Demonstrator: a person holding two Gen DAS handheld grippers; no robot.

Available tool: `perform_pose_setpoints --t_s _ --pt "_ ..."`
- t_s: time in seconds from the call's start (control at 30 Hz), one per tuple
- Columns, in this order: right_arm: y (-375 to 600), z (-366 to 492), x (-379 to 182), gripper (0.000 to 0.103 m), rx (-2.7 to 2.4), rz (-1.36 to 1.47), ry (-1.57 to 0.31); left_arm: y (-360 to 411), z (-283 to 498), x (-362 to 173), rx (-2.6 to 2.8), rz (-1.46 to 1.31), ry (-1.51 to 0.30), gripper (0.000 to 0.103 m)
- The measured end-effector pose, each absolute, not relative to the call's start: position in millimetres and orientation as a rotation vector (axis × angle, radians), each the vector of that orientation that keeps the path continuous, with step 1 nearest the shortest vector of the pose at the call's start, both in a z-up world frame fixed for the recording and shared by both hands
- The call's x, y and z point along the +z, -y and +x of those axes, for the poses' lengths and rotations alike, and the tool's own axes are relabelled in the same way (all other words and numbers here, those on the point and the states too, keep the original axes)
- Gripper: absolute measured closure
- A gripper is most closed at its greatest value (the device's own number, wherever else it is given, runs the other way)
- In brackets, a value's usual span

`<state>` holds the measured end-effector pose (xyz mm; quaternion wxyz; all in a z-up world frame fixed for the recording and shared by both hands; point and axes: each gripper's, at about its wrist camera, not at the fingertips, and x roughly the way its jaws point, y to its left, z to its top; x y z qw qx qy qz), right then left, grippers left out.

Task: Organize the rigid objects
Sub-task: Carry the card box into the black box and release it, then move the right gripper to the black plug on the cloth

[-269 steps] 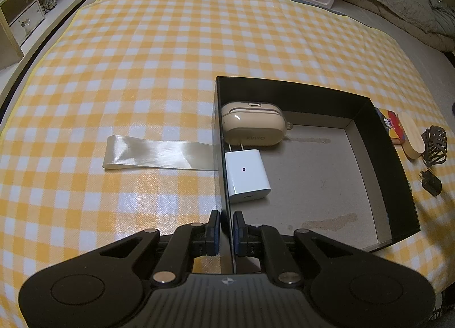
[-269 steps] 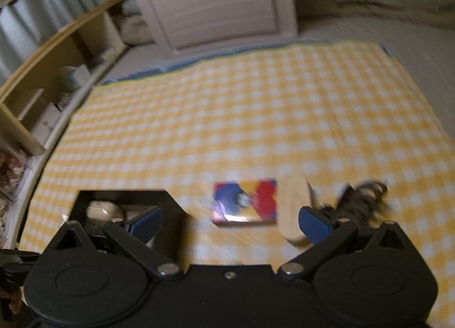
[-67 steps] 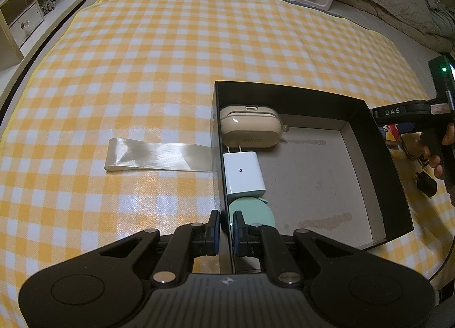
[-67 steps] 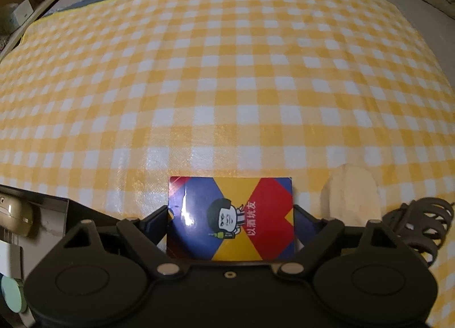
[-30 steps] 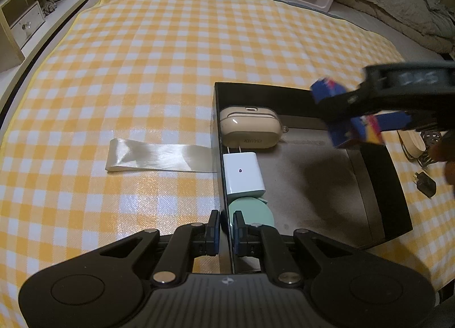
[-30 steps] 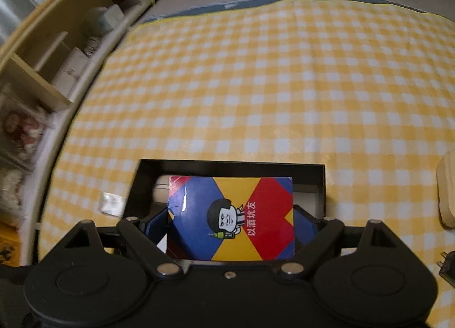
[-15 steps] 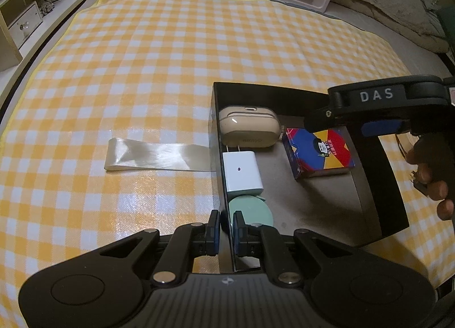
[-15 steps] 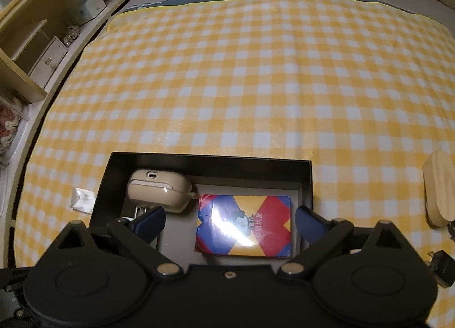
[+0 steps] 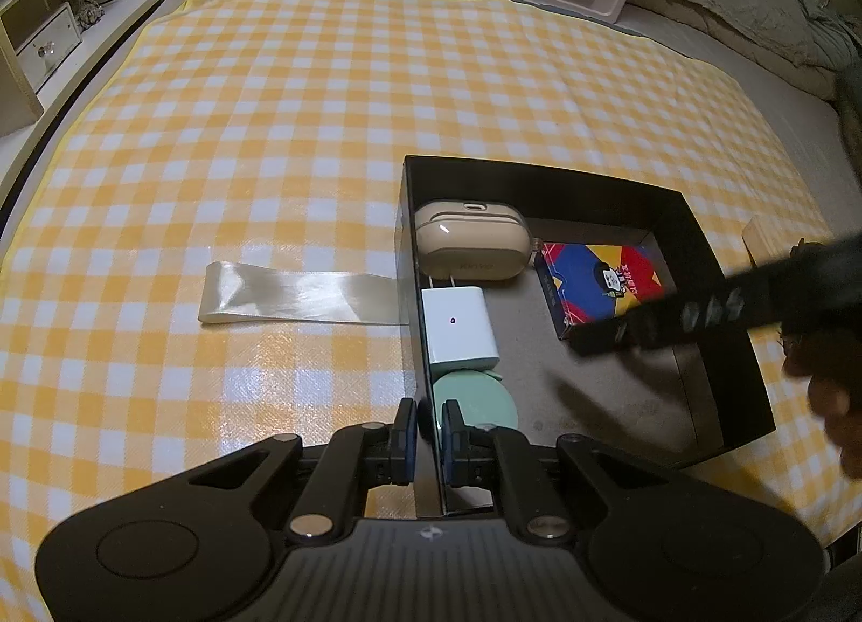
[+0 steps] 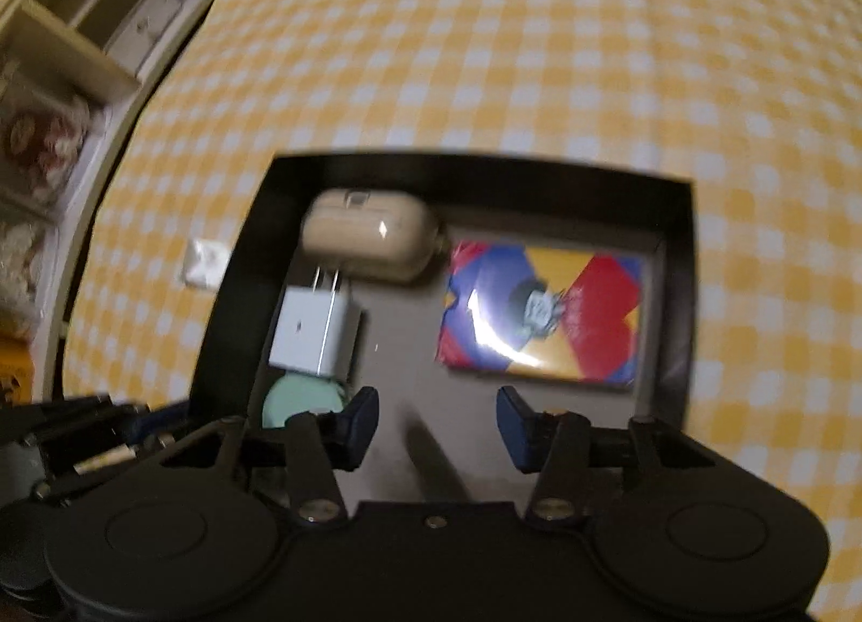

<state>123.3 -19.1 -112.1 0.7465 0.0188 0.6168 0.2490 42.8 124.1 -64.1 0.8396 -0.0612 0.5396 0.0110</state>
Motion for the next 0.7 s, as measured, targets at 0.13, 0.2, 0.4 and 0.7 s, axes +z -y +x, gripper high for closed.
perform_pose_setpoints --t_s 0.13,0.2,0.4,0.7 --pt "10 120 -120 0.055 0.524 -0.008 -1.324 -124 43 -65 0.024 -0.127 -1.141 0.093" --pt "10 121 -122 0.057 0.508 -0.026 -1.307 -124 43 -64 0.023 -0.127 -1.14 0.093" --pt "19 129 -122 0.064 0.473 -0.007 -1.277 -122 43 -63 0.018 -0.133 -1.143 0.093" --pt "33 121 -96 0.048 0.505 0.0 -1.23 -121 46 -64 0.021 -0.128 -1.144 0.093"
